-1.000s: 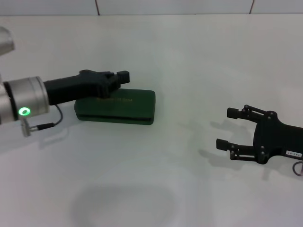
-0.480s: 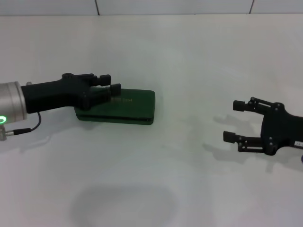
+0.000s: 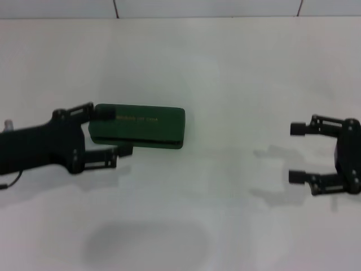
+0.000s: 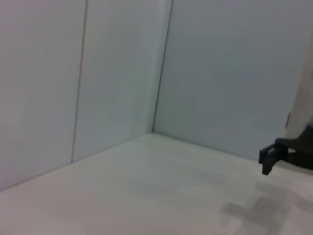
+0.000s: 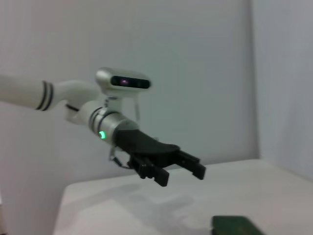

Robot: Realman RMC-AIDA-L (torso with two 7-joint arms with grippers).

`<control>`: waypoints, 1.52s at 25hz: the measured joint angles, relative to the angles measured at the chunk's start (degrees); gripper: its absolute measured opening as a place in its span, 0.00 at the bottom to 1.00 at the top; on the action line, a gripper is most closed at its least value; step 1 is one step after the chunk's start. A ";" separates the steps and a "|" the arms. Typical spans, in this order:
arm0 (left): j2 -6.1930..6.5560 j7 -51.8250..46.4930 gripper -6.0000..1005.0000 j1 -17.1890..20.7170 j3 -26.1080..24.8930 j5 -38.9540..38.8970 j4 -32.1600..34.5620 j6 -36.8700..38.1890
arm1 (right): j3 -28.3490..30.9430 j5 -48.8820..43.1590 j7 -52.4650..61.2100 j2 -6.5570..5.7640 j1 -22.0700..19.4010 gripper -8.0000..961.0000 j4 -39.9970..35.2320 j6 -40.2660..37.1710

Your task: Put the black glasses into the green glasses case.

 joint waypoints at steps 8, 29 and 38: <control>-0.17 2.04 0.86 4.03 -0.05 4.30 -0.06 4.18 | 0.10 -6.75 -0.41 1.37 -0.51 0.89 -0.26 -1.34; -0.69 3.70 0.88 5.86 -0.94 7.23 -0.12 6.26 | 0.15 -8.81 -1.04 2.95 -0.30 0.89 -0.21 0.39; -0.71 3.51 0.88 5.68 -0.93 7.36 -0.12 6.31 | 1.55 -8.96 -0.79 3.26 -0.21 0.89 -0.18 0.63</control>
